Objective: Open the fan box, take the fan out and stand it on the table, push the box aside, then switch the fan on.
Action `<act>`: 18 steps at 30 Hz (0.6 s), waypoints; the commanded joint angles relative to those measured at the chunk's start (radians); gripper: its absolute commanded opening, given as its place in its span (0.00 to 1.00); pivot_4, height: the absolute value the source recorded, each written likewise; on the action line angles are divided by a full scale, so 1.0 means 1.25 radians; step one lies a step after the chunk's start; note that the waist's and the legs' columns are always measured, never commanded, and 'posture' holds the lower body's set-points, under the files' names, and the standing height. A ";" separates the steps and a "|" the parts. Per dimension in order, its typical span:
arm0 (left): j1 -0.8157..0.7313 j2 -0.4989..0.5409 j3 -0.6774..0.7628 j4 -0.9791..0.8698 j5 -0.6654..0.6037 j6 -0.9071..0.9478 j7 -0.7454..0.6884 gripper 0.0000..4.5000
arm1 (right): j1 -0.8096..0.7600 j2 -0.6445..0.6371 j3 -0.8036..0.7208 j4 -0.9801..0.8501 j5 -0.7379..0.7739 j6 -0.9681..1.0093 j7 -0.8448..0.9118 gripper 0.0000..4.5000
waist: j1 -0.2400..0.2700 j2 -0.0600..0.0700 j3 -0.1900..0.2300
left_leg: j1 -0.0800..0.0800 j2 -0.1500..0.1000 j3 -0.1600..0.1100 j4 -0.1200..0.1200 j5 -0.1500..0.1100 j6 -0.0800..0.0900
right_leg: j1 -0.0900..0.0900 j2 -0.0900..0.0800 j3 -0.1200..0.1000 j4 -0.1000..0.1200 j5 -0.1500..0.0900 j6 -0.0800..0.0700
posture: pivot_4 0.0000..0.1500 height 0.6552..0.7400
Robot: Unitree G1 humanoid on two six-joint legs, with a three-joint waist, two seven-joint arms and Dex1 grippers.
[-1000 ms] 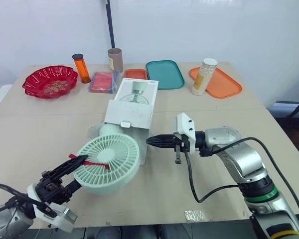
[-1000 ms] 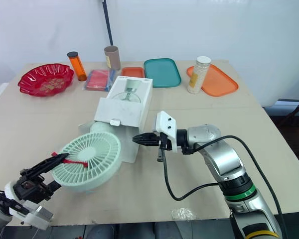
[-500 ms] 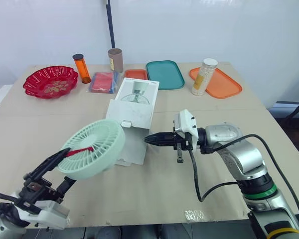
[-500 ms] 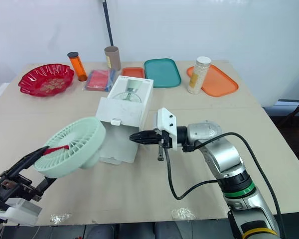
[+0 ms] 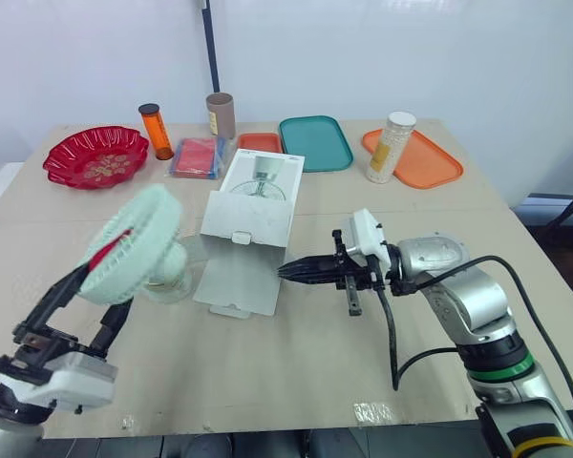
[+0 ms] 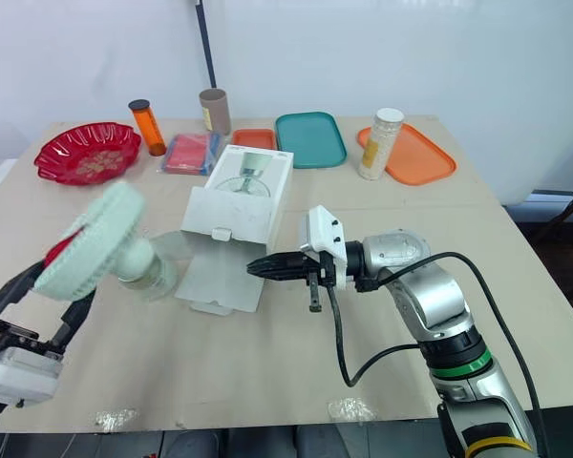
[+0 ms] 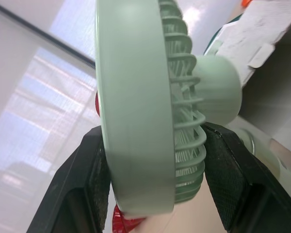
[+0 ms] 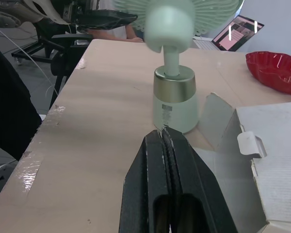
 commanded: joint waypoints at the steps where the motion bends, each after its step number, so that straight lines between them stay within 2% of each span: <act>1: -0.027 -0.019 0.047 -0.057 -0.026 0.056 0.014 0.60 | -0.024 0.012 -0.021 -0.008 0.033 0.002 0.010 0.00 | 0.000 0.000 0.000 | 0.000 0.000 0.000 0.000 0.000 0.000 | 0.000 0.000 0.000 0.000 0.000 0.000 | 1.00 1.00; 9: -0.098 -0.036 0.087 -0.066 -0.038 0.163 0.017 0.60 | -0.039 0.018 -0.012 0.005 0.032 -0.001 0.022 0.00 | 0.000 0.000 0.000 | 0.000 0.000 0.000 0.000 0.000 0.000 | 0.000 0.000 0.000 0.000 0.000 0.000 | 1.00 1.00; 18: -0.132 -0.055 0.070 -0.066 -0.006 0.171 0.018 0.60 | -0.043 0.013 -0.009 0.019 0.015 -0.009 0.029 0.00 | 0.001 -0.001 0.000 | 0.000 0.000 0.000 0.000 0.000 0.000 | 0.000 0.000 0.000 0.000 0.000 0.000 | 1.00 1.00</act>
